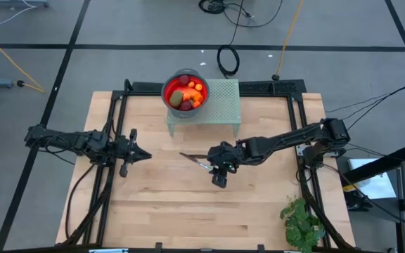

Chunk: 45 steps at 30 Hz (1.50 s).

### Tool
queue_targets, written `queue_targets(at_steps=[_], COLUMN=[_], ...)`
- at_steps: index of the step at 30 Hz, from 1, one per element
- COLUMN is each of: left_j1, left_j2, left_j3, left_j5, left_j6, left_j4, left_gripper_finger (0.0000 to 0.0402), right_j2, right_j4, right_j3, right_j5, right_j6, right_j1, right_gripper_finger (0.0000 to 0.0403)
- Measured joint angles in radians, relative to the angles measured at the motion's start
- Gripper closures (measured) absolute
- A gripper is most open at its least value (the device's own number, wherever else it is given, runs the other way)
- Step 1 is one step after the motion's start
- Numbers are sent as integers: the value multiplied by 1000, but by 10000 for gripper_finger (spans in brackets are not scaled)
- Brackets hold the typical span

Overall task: Pick & Place Fruit
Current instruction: Put the knife on the shelf

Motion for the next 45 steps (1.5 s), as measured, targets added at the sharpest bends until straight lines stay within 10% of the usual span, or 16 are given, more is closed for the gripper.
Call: queue_targets(at_steps=[14, 45], left_j1=[0, 0], left_j2=[-70, -170], left_j3=[-200, -209], left_j5=[8, -2], left_j6=[-79, -51], left_j4=[260, 139], left_gripper_finger=[378, 378], right_j2=[0, 0], right_j4=[140, 462], right_j3=[-133, -358], right_j5=[5, 4], right_j6=[24, -1], right_j1=[-8, -27], right_gripper_finger=[240, 232])
